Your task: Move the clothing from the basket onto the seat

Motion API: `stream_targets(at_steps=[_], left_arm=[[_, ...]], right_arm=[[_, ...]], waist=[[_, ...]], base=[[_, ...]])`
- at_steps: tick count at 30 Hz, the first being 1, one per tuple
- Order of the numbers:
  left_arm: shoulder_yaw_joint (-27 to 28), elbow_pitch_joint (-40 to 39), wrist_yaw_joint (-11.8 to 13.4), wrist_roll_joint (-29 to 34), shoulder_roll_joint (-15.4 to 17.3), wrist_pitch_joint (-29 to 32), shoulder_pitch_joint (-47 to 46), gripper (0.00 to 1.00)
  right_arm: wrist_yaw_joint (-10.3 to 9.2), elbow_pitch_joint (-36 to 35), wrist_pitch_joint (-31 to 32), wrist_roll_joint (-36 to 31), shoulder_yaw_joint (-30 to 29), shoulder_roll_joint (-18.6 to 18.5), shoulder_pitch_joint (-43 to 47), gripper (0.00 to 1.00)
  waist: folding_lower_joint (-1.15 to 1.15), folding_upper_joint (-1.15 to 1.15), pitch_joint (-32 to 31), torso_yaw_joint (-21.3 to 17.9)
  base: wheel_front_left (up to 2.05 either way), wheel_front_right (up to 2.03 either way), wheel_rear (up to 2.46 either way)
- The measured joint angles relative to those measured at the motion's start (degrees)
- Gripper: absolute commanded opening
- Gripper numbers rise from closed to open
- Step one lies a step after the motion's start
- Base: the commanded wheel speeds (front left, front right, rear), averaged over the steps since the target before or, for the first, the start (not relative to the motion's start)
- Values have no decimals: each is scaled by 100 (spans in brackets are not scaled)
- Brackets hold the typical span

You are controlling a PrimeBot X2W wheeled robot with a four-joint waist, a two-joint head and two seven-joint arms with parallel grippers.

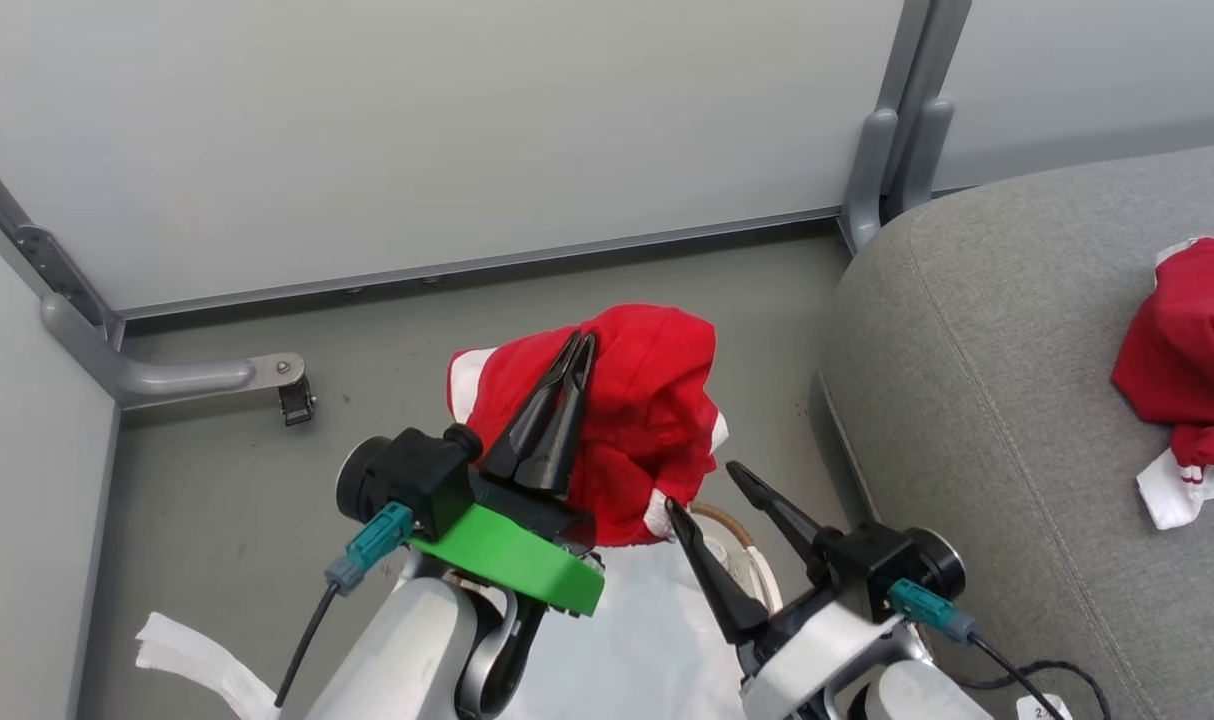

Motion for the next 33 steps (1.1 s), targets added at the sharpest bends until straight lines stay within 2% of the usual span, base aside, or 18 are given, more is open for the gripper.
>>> stream_targets(at_steps=[6, 14, 15, 16, 21, 22, 23, 24, 29, 33], left_arm=[[-240, -4, 0, -90, -1, -1, 25, 0], [-730, 2, 0, -307, -4, -1, 23, 0], [-788, 9, 0, -331, -1, 0, 21, 0], [-827, 11, 0, -356, -2, 0, 21, 0], [-870, 29, -7, -399, -8, 0, 23, 0], [-793, 26, -7, -399, -11, -1, 23, 32], [-762, 63, -5, -382, 1, -4, 23, 86], [-726, 77, -7, -325, 8, -4, 28, 100], [-498, 134, -7, -58, -7, -4, 64, 100], [-352, 188, -7, 99, -7, -4, 82, 100]], right_arm=[[0, -74, 0, -174, 123, -67, -485, 100], [0, 450, 1, -244, 415, 11, -999, 100], [0, 505, 0, -226, 438, 25, -1049, 27], [0, 546, 0, -212, 455, 29, -1074, 0], [0, 528, 1, 23, 428, 48, -1087, 0], [0, 492, 0, 54, 399, 48, -1070, 0], [0, 438, 1, 99, 343, 54, -1043, 0], [0, 359, 1, 143, 274, 55, -1006, 0], [0, 122, 1, 219, 47, 51, -803, 0], [0, -37, 1, 274, -62, 48, -726, 0]], waist=[[0, 0, 15, 113], [0, 0, 0, 340], [0, 0, -2, 371], [0, 0, -3, 396], [0, 0, 24, 502], [0, 0, 31, 490], [0, 0, 40, 464], [0, 0, 49, 427], [0, 0, 99, 125], [0, 0, 150, -268]], base=[[0, 0, 0], [0, 0, 0], [0, 0, 0], [0, 0, 0], [0, 0, 0], [0, 0, 0], [0, 0, 0], [0, 0, 0], [0, 0, 0], [0, 0, 0]])
